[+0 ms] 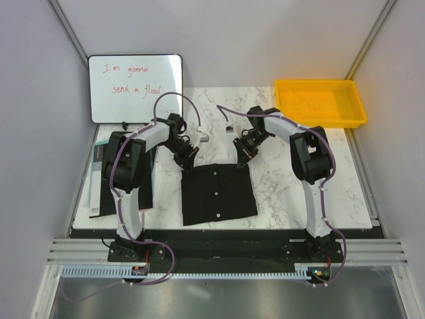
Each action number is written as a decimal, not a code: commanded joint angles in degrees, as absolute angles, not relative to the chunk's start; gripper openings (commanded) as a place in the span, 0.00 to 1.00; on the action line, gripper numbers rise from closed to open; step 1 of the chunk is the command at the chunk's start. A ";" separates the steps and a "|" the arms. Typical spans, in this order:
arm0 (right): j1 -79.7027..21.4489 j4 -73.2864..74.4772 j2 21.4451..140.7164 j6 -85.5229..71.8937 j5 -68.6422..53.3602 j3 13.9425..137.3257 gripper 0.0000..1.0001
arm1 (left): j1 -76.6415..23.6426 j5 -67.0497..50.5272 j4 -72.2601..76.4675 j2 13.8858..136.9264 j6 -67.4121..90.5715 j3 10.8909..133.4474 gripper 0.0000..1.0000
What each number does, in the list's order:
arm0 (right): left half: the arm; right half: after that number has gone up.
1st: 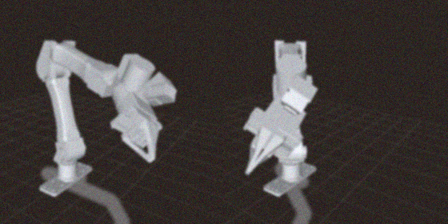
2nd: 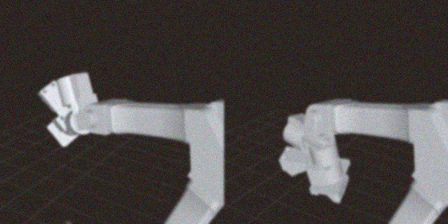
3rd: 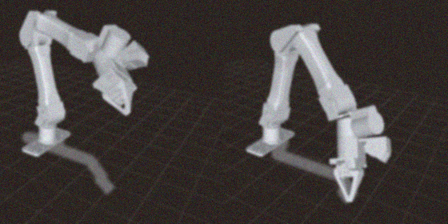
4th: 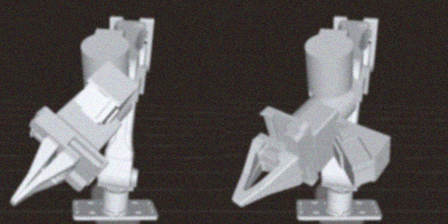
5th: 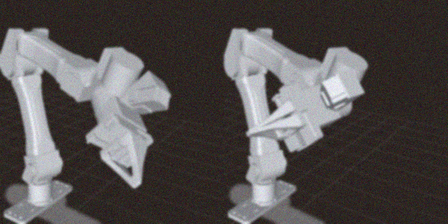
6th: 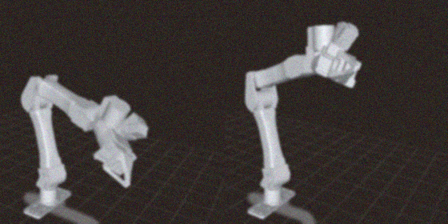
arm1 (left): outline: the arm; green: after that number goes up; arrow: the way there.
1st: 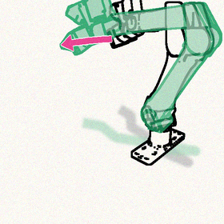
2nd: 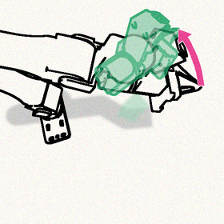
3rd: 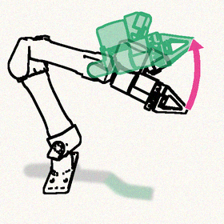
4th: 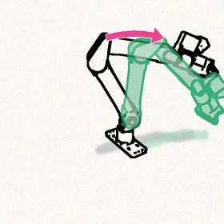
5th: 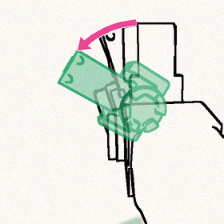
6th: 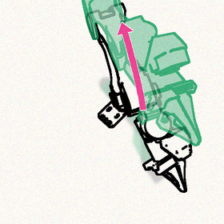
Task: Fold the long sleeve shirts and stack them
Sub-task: Fold the shirt
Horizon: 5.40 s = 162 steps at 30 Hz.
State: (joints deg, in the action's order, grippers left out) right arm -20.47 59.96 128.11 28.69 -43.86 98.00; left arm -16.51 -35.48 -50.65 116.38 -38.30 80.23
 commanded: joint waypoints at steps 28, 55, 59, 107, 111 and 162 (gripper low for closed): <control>-11.76 23.54 93.17 -13.93 -57.29 67.35 0.93 | -15.64 -58.96 -21.04 90.38 14.24 63.23 0.99; -15.38 43.76 114.54 9.74 -41.25 67.56 0.93 | -20.21 -60.21 3.01 84.51 33.78 32.42 0.98; -15.56 48.42 117.06 17.30 -23.94 87.04 0.93 | -18.81 -55.31 -7.44 77.70 27.35 39.52 0.99; -18.98 45.35 125.86 19.69 -17.67 98.44 0.38 | -19.69 -32.96 -0.30 84.81 42.68 40.35 0.82; -18.81 44.39 120.70 18.99 -18.36 95.02 0.41 | -20.74 -32.61 7.80 87.54 48.07 37.53 0.82; -19.07 51.06 123.93 15.65 -25.66 95.53 0.34 | -25.14 -38.67 17.24 106.62 48.18 48.25 0.02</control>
